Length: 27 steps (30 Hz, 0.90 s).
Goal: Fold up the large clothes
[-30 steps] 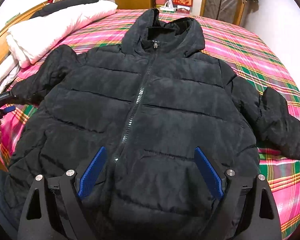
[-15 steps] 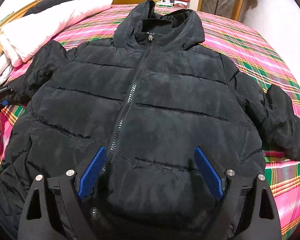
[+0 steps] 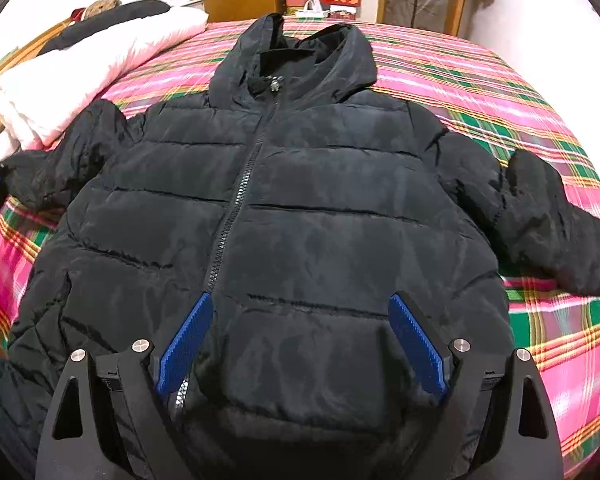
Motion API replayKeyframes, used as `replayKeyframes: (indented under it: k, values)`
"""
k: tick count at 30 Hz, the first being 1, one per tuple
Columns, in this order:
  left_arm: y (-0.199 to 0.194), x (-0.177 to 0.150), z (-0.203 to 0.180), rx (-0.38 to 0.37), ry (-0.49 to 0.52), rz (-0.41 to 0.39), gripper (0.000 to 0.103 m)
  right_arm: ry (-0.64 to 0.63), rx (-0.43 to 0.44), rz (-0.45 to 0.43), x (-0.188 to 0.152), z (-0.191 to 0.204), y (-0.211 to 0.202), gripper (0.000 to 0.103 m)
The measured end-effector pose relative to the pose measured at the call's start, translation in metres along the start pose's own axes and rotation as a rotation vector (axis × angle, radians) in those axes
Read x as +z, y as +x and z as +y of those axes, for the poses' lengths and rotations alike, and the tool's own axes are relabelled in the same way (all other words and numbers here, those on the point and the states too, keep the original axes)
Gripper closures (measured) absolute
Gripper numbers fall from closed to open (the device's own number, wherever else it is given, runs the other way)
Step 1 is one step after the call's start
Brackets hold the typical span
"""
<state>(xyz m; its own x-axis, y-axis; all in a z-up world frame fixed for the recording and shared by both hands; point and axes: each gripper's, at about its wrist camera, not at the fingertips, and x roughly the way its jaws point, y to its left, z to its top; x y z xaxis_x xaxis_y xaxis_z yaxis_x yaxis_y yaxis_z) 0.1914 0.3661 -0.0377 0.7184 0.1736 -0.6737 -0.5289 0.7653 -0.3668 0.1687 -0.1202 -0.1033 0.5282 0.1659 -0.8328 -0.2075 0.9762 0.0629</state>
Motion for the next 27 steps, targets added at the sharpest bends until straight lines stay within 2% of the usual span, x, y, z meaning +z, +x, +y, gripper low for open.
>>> replayKeyframes:
  k: [7, 13, 16, 20, 24, 27]
  values:
    - [-0.058, 0.016, -0.095, -0.226, 0.121, -0.085, 0.092, 0.043, 0.001, -0.031, -0.007, -0.020, -0.016, 0.013]
    - [-0.074, -0.001, -0.183, -0.420, 0.240, -0.062, 0.092, 0.087, -0.016, -0.042, -0.020, -0.045, -0.027, 0.013]
    - [-0.064, -0.023, -0.225, -0.498, 0.304, -0.003, 0.092, 0.120, -0.030, -0.039, -0.028, -0.061, -0.030, 0.013]
    - [-0.043, -0.064, -0.269, -0.566, 0.385, 0.102, 0.092, 0.161, -0.053, -0.030, -0.037, -0.082, -0.030, 0.013]
    - [-0.010, -0.106, -0.299, -0.563, 0.465, 0.212, 0.092, 0.188, -0.072, -0.016, -0.041, -0.098, -0.024, 0.013]
    - [0.013, -0.135, -0.305, -0.558, 0.496, 0.285, 0.091, 0.191, -0.085, -0.007, -0.042, -0.104, -0.017, 0.013]
